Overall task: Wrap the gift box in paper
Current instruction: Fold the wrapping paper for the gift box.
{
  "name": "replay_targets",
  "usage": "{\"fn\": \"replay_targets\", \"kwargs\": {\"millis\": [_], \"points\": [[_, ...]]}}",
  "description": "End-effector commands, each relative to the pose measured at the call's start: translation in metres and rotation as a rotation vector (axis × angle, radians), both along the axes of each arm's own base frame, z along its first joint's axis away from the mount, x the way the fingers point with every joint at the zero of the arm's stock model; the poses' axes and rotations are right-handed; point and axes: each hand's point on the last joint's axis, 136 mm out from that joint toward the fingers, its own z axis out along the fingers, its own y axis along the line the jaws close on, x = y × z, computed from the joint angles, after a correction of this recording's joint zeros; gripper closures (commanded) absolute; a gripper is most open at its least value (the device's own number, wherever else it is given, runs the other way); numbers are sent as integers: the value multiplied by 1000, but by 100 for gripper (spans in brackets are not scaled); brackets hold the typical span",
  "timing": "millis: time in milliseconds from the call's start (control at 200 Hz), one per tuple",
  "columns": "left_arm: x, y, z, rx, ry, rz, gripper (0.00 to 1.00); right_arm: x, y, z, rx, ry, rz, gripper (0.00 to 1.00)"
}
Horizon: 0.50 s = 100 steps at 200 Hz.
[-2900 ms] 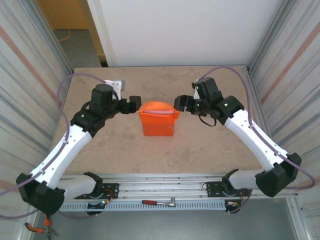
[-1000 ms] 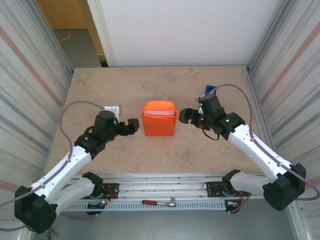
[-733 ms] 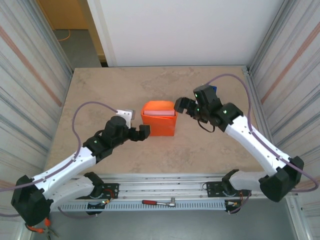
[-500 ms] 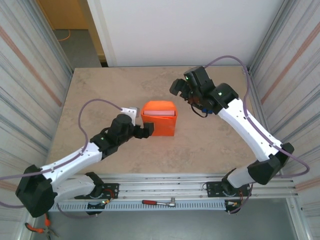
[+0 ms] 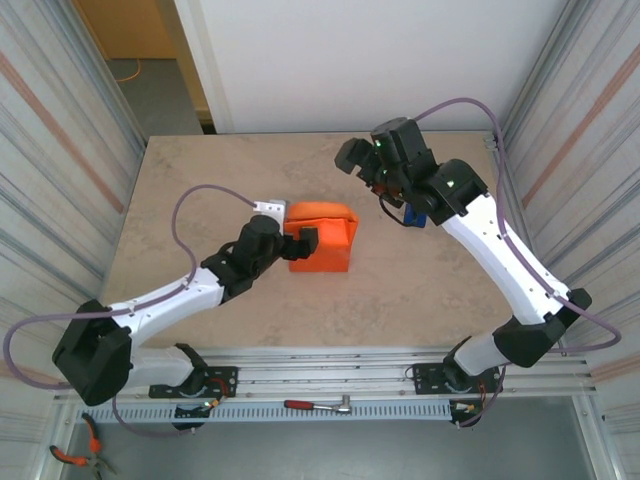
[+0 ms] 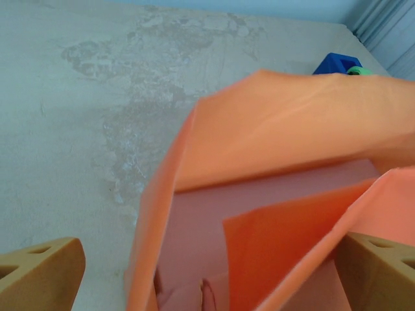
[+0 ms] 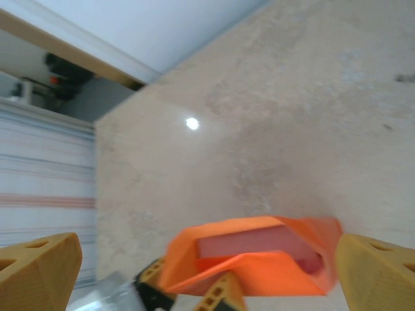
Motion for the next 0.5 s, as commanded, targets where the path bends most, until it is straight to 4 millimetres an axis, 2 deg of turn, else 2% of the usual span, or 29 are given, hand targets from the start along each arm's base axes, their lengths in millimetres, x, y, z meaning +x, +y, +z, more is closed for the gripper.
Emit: {"fn": "replay_targets", "kwargs": {"millis": [0,70,411,431,496], "points": [[14,1,14,23,-55,49,2,-10,7,57,96,-140,70,2],[17,3,7,46,-47,66,2,-12,11,68,123,-169,92,2],[23,7,-13,136,-21,114,4,-18,20,91,185,-244,159,2],[23,8,-15,141,-20,117,4,-16,21,80,173,-224,159,2],[21,9,-17,145,-17,120,4,-15,21,79,195,-225,167,2]]}}
